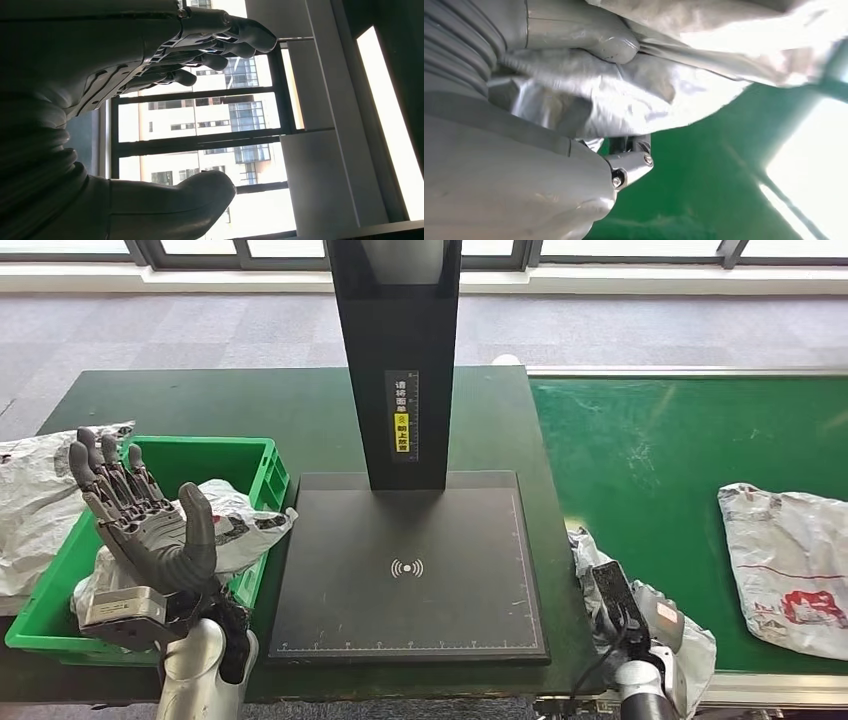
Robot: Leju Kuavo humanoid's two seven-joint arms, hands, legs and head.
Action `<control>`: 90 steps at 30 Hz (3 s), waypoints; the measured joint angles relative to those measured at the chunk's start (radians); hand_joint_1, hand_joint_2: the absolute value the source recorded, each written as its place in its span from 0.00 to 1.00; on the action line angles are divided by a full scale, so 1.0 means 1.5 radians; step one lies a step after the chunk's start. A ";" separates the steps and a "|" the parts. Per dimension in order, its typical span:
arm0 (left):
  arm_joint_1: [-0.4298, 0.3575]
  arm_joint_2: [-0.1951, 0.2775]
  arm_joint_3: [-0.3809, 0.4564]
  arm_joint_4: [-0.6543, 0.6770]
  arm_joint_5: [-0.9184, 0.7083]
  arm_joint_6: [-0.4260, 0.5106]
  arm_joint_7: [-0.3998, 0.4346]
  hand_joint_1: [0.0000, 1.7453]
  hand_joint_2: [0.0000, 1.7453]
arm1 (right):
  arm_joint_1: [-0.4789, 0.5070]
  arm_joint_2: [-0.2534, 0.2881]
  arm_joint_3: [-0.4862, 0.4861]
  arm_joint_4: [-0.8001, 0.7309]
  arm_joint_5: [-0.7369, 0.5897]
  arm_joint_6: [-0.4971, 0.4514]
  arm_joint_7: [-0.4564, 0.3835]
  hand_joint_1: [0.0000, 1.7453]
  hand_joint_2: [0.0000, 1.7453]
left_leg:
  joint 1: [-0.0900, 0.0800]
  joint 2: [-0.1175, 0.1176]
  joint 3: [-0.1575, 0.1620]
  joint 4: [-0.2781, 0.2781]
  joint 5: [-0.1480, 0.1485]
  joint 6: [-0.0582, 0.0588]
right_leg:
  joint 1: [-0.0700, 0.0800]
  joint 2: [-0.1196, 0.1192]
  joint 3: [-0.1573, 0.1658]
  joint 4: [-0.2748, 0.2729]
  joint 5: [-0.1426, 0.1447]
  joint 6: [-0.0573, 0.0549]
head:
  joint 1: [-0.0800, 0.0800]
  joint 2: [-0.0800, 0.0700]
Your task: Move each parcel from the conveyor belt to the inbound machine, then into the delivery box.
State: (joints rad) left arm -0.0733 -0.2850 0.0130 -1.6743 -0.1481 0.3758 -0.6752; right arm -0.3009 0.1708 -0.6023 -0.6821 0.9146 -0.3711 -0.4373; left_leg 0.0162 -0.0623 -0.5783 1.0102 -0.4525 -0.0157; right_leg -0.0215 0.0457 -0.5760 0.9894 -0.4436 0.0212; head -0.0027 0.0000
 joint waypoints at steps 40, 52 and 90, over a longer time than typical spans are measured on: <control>-0.002 0.000 -0.009 0.007 -0.011 0.006 0.002 0.00 1.00 | 0.068 0.093 0.072 -0.291 -0.003 -0.202 0.016 0.00 1.00 | 0.000 0.001 -0.004 0.000 0.000 -0.001 | -0.001 0.000 -0.005 0.001 0.000 0.000 | 0.000 0.000; -0.001 0.000 -0.008 0.003 -0.011 0.012 0.002 0.00 1.00 | 0.097 0.093 0.068 -0.305 0.058 -0.216 0.053 0.00 1.00 | 0.000 0.001 -0.004 0.000 0.000 -0.001 | -0.001 0.000 -0.005 0.001 0.000 0.000 | 0.000 0.000; -0.002 0.000 -0.008 0.007 -0.023 0.013 0.002 0.00 1.00 | 0.036 0.011 0.005 -0.079 -0.219 0.064 -0.144 0.00 1.00 | 0.000 0.005 -0.004 0.000 0.000 -0.001 | 0.000 0.004 -0.006 0.002 0.001 -0.001 | 0.000 0.000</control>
State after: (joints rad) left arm -0.0762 -0.2846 0.0003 -1.6637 -0.1833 0.3948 -0.6721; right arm -0.2469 0.1873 -0.5946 -0.8002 0.5857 -0.2750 -0.6536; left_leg 0.0162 -0.0552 -0.5839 1.0101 -0.4520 -0.0167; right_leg -0.0221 0.0513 -0.5856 0.9917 -0.4419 0.0196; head -0.0027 0.0000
